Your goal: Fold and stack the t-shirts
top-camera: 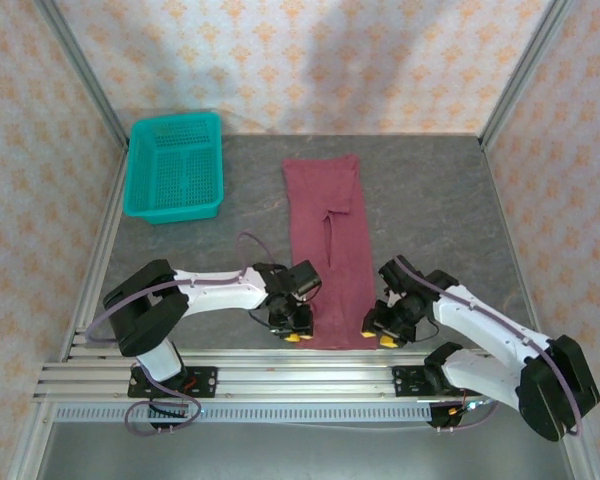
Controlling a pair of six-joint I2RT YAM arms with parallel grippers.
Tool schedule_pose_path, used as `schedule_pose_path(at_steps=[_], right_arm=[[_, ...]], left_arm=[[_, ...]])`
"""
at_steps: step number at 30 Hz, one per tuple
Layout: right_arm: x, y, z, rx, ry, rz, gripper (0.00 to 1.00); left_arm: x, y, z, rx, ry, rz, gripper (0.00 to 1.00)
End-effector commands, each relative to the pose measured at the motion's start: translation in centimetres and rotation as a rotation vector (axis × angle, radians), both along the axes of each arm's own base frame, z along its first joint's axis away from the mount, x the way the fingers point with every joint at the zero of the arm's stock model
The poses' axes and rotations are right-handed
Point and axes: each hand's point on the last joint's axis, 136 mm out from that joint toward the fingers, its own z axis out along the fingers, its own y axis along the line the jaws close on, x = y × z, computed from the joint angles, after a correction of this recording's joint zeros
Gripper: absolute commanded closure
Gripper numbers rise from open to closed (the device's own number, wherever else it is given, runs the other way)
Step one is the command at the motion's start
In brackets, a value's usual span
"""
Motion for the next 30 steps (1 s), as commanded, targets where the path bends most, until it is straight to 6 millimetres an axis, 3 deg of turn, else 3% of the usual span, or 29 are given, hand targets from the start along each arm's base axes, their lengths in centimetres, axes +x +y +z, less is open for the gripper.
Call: schedule_pose_path(at_steps=[1,9,13,21,30], right_arm=[[-0.1,-0.3,-0.7,-0.022,0.007,-0.016,0.55],[0.0,-0.4,-1.8,-0.044,0.018,-0.013,0.57],[0.3,-0.4,-2.3,-0.056,0.014,-0.012,0.59],[0.6,-0.7,-3.4,-0.094,0.027,0.004,0.75],[0.9,-1.0,-3.2,-0.117,0.015,0.007,0.94]], left_arm=[[-0.4,-0.2,-0.3,0.003,0.011,0.01,0.75],[-0.8,0.4,-1.0,0.039,0.029,0.003,0.8],[-0.6,0.7,-0.2,0.05,0.009,0.001,0.77],[0.1,2.0,2.2,0.072,-0.068,0.016,0.68],[0.0,2.5,1.1,0.098,-0.072,0.025,0.63]])
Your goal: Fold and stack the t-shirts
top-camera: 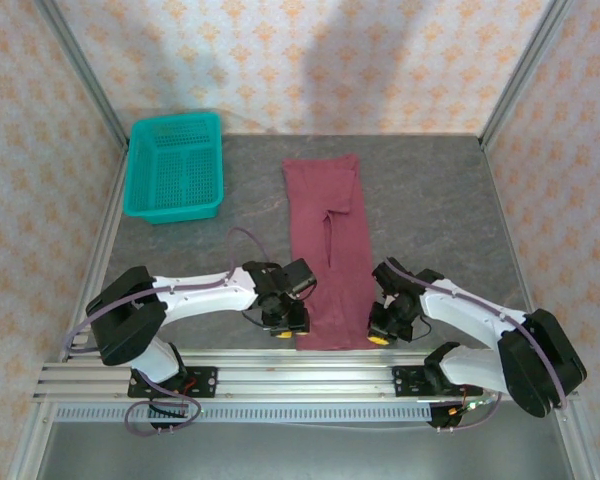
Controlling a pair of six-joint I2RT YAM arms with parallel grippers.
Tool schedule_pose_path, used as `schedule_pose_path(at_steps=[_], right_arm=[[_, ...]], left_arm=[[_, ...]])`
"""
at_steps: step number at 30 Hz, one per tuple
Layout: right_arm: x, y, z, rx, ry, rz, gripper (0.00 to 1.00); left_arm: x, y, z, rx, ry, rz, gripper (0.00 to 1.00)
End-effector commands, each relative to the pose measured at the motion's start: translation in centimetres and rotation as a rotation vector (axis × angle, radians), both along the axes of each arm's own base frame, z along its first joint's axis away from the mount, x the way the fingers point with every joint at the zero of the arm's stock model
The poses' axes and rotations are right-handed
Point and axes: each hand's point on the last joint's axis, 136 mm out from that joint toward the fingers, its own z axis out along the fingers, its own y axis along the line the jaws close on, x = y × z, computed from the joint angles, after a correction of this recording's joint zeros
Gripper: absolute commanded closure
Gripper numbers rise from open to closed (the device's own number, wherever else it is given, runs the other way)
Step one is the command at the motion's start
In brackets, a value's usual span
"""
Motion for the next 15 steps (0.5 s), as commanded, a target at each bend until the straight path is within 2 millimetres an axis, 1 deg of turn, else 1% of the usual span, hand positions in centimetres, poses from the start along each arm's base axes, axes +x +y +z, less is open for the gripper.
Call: schedule_pose_path(at_steps=[1,2,6,11,15], right_arm=[[0.2,-0.5,-0.1,-0.034,-0.013,0.01,0.95],[0.2,-0.4,-0.1,-0.032,-0.013,0.01,0.95],[0.2,-0.4,-0.1,-0.029,-0.011,0.006,0.96],[0.1,-0.3,-0.1,-0.027,-0.008,0.003,0.97],[0.2,-0.3,-0.1,-0.024,-0.01,-0.002,0.97]], left_arm=[[-0.3,0.9,-1.2,0.063,-0.002,-0.001,0.63],[-0.2,0.9,-1.5,0.067,-0.002,0.001,0.64],[0.2,-0.2,-1.9,0.045,-0.005,-0.005,0.64],[0.1,-0.7,-2.6,0.051,0.019,-0.022,0.65],[-0.1,-1.6,-2.9,0.04,0.036,-0.056,0.68]])
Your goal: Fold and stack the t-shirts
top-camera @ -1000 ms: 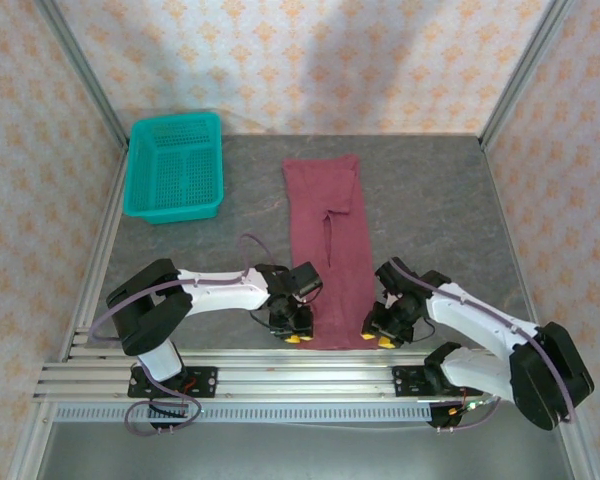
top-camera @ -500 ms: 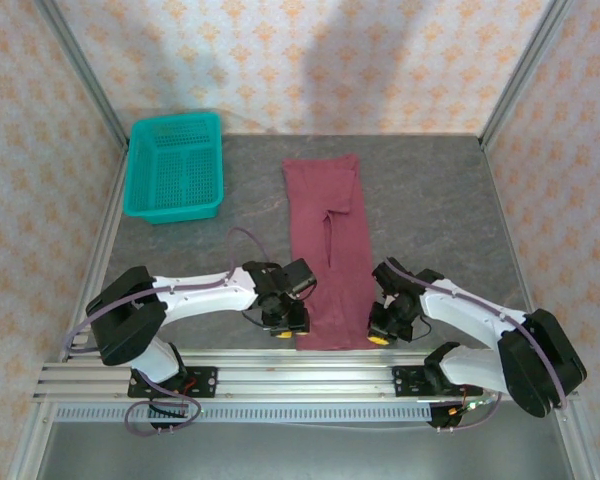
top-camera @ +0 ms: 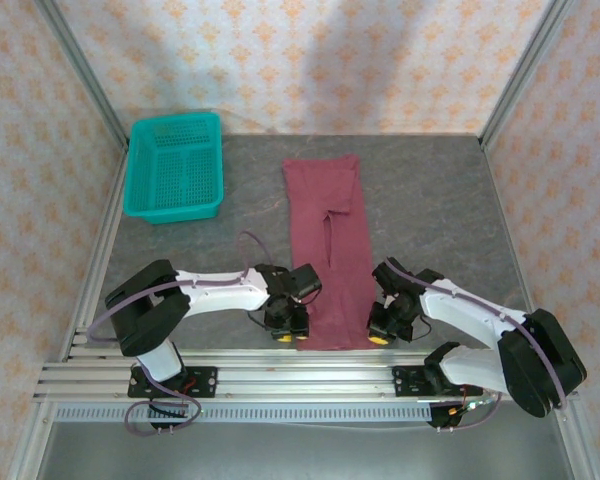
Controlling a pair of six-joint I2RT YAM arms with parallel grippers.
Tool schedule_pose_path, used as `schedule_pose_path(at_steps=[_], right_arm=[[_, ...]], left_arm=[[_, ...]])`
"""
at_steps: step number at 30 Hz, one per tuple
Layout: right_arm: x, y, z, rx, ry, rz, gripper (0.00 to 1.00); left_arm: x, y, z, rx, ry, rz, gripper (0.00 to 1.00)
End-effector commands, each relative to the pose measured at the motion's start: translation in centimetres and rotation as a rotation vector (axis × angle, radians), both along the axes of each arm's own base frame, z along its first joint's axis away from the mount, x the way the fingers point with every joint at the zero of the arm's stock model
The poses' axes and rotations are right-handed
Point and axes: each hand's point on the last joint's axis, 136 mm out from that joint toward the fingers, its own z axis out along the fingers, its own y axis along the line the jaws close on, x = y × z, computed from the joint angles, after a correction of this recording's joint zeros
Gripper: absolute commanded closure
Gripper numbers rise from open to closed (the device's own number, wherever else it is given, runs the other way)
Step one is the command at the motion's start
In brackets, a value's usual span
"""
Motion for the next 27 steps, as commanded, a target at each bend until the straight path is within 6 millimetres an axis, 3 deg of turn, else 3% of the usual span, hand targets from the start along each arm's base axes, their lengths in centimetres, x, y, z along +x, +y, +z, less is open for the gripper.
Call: schedule_pose_path(at_steps=[1,8,13,17,22,27], right_arm=[[0.2,-0.2,-0.1,-0.019,-0.01,-0.002,0.97],[0.4,-0.1,0.0,-0.015,-0.014,-0.008,0.99],[0.7,0.0,0.8,-0.013,-0.031,-0.003,1.0],[0.8,0.1,1.6,-0.012,-0.037,0.008,1.0],[1.8,0.1,3.9,-0.02,-0.082,0.023,1.0],[3.9,0.6,6.0,-0.037,-0.142,0.028,1.0]], left_arm=[[0.2,-1.7,-0.2,-0.022,-0.001,-0.054,0.7],[0.4,-3.2,-0.4,-0.011,0.021,-0.12,0.83],[0.9,-3.6,0.3,-0.006,0.004,-0.14,0.99],[1.1,-3.3,1.2,-0.003,-0.014,-0.136,1.0],[1.3,-1.5,3.1,0.029,-0.06,-0.131,1.0],[3.2,0.2,5.1,0.023,-0.117,-0.062,1.0]])
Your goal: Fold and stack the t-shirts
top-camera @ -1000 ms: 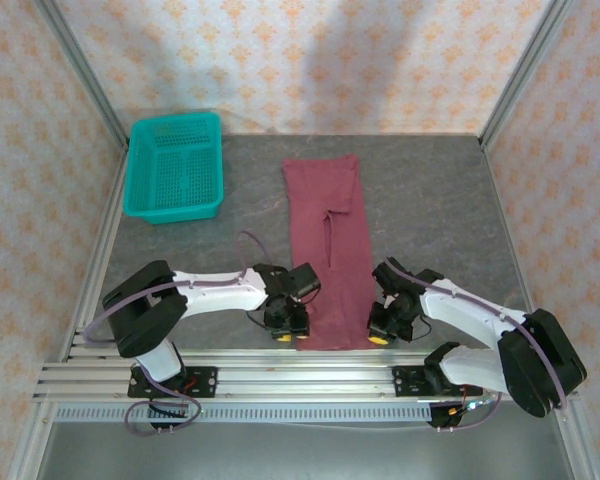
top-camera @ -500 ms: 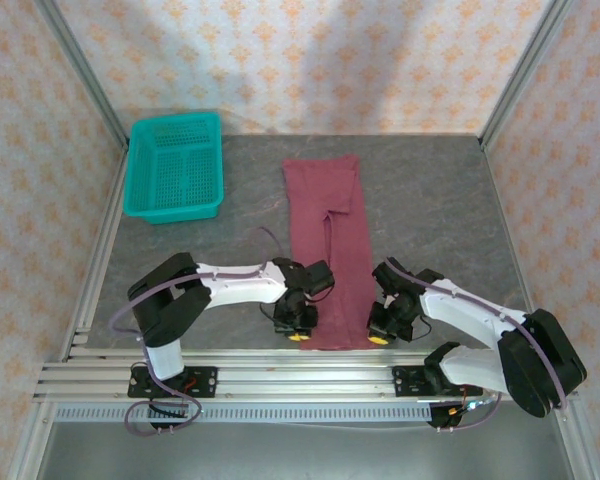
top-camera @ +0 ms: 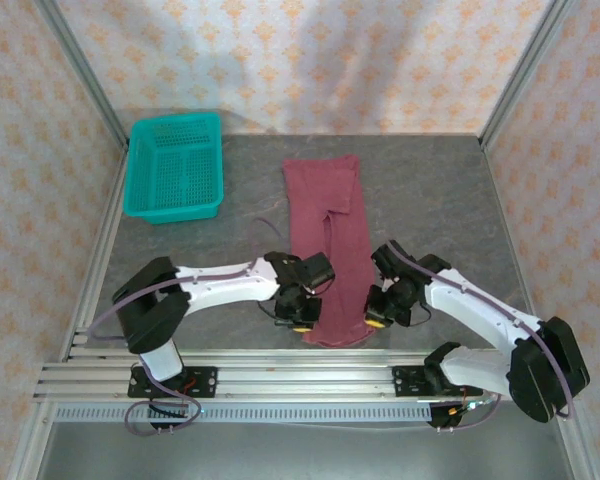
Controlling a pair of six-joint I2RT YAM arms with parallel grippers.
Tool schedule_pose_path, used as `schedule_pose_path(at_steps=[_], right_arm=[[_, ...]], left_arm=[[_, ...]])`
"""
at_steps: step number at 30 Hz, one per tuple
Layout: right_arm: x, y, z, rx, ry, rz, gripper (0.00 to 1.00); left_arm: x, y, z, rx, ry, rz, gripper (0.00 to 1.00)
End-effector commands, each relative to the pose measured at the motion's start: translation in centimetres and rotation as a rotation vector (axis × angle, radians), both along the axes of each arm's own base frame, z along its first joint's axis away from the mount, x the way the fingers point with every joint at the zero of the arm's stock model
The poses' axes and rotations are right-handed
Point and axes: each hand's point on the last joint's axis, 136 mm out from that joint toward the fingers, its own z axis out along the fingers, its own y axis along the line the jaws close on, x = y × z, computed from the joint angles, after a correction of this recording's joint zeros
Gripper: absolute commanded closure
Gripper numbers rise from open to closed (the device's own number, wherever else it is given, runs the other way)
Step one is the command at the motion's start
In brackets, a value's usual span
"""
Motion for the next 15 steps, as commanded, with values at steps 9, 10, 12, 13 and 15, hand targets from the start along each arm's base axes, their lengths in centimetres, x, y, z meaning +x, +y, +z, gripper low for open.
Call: schedule_pose_path(at_steps=[9,10,12,13,15], right_arm=[[6.2,0.2,3.6,-0.094,-0.12,0.03,1.0],[7.0,0.3,3.9,-0.093,-0.128,0.028,1.0],[8.5,0.2,4.5,-0.097,-0.144,0.025,1.0],[9.4,0.1,4.8,-0.102,-0.155,0.025,1.0],[10.9,0.0,5.3,-0.113,-0.175,0.026,1.0]], left_arm=[[6.8,2.6,4.9,-0.031,-0.128,0.101,1.0],[7.4,2.6,5.3,-0.038,-0.135,0.104,1.0],[8.4,2.9,5.7,-0.038,-0.141,0.11,1.0],[9.1,3.2,6.0,-0.036,-0.151,0.116,1.0],[10.4,3.5,6.5,-0.054,-0.165,0.138,1.0]])
